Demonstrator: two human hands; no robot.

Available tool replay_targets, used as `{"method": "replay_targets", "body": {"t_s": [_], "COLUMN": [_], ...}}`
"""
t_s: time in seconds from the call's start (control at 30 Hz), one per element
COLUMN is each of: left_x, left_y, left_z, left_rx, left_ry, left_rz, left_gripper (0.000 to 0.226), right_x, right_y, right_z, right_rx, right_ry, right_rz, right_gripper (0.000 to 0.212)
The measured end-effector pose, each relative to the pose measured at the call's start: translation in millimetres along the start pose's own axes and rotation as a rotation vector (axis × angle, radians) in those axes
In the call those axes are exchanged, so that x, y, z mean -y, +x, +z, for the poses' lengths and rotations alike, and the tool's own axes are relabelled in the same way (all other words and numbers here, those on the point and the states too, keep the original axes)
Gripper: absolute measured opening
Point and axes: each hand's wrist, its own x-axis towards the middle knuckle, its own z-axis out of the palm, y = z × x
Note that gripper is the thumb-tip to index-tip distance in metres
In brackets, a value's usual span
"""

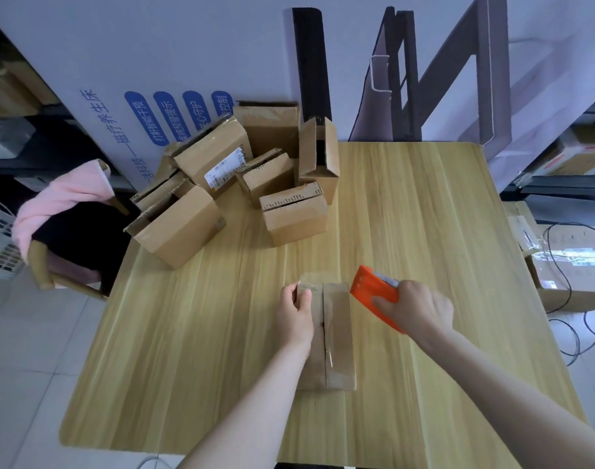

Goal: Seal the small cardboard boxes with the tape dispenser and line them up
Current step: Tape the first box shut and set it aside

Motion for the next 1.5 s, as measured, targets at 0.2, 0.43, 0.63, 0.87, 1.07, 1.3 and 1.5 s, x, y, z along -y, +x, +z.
{"method": "replay_targets", "body": {"t_s": [0.2, 0.43, 0.63, 0.87, 1.07, 1.3, 1.5], "left_x": [-2, 12, 8, -18, -6, -9, -14], "left_y": [-10, -34, -19, 7, 29, 36, 42], "left_z": [6, 11, -2, 21, 31, 27, 16], "left_rx": [-0.105, -0.203, -0.234, 0.092, 0.175, 0.28, 0.445], "left_ry": [-0.086, -0.119, 0.144, 0.58, 0.748, 0.437, 0.114], "left_rz": [-0.007, -0.16, 0.141, 0.89, 0.766, 0.507, 0.196], "left_gripper": [0.015, 0.037, 0.039, 0.037, 0.053, 0.065, 0.067], "right_x": [-7, 7, 8, 12, 9, 11, 13], "right_y": [3, -7, -3, -2, 1, 5, 5], "right_z": [-22, -3, -7, -7, -9, -8, -8], "right_rx": [-0.205, -0.134, -0.091, -0.102, -0.1, -0.089, -0.105], "right_ry": [0.257, 0.876, 0.993, 0.971, 0.983, 1.0, 1.004], "right_rz": [0.041, 0.093, 0.166, 0.163, 0.171, 0.181, 0.186], "right_gripper": [0.042, 0.044, 0.045, 0.045, 0.04, 0.034, 0.038]}}
